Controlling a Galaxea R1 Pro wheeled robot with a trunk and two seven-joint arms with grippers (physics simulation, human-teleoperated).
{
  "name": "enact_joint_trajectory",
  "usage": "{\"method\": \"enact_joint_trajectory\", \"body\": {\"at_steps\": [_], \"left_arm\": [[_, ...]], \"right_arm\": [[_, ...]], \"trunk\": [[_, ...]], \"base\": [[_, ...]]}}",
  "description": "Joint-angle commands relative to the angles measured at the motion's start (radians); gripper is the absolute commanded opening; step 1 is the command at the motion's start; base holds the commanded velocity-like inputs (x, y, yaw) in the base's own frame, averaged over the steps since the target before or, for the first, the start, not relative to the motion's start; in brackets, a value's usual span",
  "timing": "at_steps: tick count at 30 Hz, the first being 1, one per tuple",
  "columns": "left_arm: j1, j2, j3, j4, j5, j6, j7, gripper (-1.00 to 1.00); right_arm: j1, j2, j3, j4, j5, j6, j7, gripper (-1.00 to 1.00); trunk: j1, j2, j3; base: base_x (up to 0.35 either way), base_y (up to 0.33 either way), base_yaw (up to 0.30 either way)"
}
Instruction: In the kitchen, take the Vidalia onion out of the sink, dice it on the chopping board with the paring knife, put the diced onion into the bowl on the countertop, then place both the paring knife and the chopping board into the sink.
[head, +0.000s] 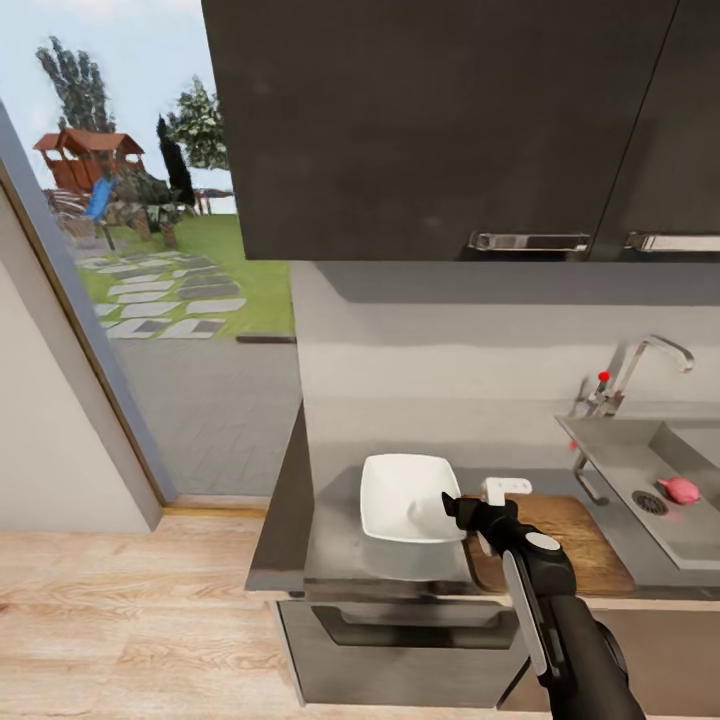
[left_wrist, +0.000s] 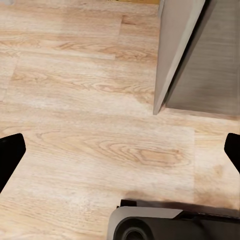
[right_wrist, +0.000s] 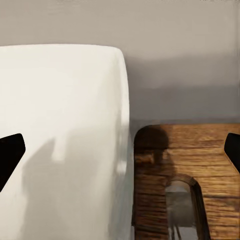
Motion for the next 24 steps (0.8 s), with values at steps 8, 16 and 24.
{"method": "enact_joint_trajectory", "body": {"at_steps": [8, 16, 24], "left_arm": [[0.000, 0.000, -0.001, -0.001, 0.007, -0.001, 0.000, 1.00], [0.000, 0.000, -0.001, -0.001, 0.007, -0.001, 0.000, 1.00], [0.000, 0.000, -0.001, -0.001, 0.007, -0.001, 0.000, 1.00]], "right_arm": [[-0.001, 0.001, -0.002, -0.001, 0.006, 0.005, 0.009, 1.00], [-0.001, 0.004, -0.002, -0.001, 0.005, 0.006, 0.009, 1.00], [-0.001, 0.006, -0.001, -0.001, 0.005, 0.005, 0.009, 1.00]], "trunk": [[0.001, -0.002, -0.002], [0.001, -0.002, -0.002], [0.001, -0.002, -0.010]], "base": [[0.032, -0.015, 0.000], [0.001, 0.000, 0.000], [0.000, 0.000, 0.000]]}}
